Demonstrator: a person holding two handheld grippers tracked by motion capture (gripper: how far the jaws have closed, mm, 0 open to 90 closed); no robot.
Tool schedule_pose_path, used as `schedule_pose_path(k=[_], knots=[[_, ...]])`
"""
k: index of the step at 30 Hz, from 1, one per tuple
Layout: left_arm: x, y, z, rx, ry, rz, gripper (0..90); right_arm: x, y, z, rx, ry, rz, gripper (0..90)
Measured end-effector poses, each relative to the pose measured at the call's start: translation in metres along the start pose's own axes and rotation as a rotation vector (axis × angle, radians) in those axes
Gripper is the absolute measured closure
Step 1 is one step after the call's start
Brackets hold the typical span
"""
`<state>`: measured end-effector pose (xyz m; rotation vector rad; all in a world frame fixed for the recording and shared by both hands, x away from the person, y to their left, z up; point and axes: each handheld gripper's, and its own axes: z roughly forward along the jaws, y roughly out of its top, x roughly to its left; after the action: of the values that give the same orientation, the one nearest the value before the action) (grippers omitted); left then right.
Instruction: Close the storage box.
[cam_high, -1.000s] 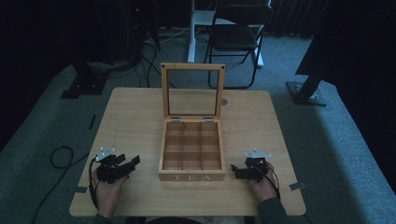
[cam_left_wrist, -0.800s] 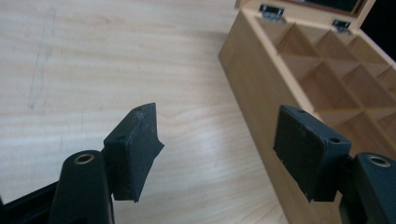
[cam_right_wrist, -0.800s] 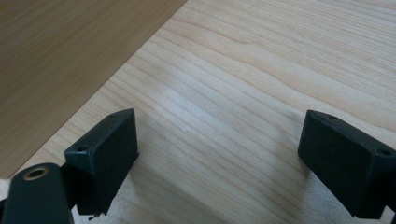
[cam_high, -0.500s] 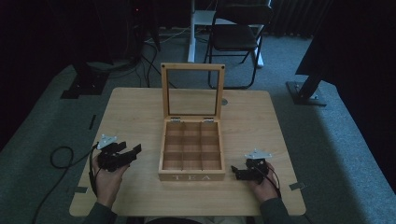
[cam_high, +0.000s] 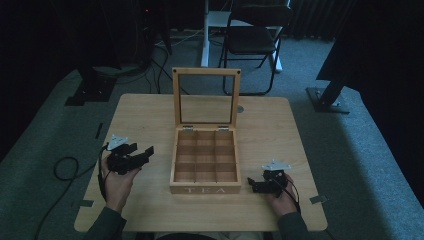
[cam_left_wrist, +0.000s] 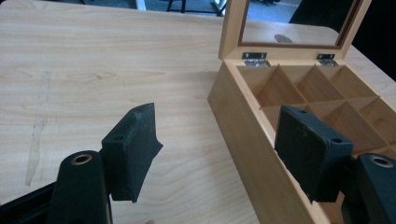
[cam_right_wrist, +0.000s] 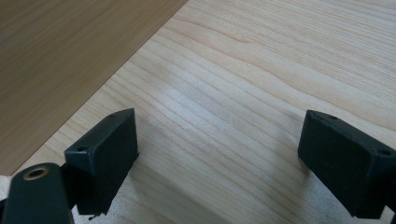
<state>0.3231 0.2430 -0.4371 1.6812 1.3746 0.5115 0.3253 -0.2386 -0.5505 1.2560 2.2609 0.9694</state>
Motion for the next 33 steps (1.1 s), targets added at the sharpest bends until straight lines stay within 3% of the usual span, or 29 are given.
schedule_pose_path(k=[11, 23, 27, 33], knots=[[-0.005, 0.016, 0.008, -0.008, -0.030, 0.016, 29.4, 0.000, 0.000, 0.000, 0.001, -0.002, 0.002, 11.7], [-0.005, 0.033, 0.017, -0.012, -0.013, 0.038, 27.7, 0.000, 0.000, 0.000, 0.000, -0.001, 0.004, 11.7], [-0.005, 0.039, 0.025, -0.008, 0.017, 0.087, 27.8, 0.000, 0.000, 0.000, 0.000, -0.002, 0.001, 11.6], [-0.005, 0.050, 0.032, -0.034, 0.003, 0.108, 28.0, 0.000, 0.000, 0.000, -0.001, -0.002, 0.000, 11.7]])
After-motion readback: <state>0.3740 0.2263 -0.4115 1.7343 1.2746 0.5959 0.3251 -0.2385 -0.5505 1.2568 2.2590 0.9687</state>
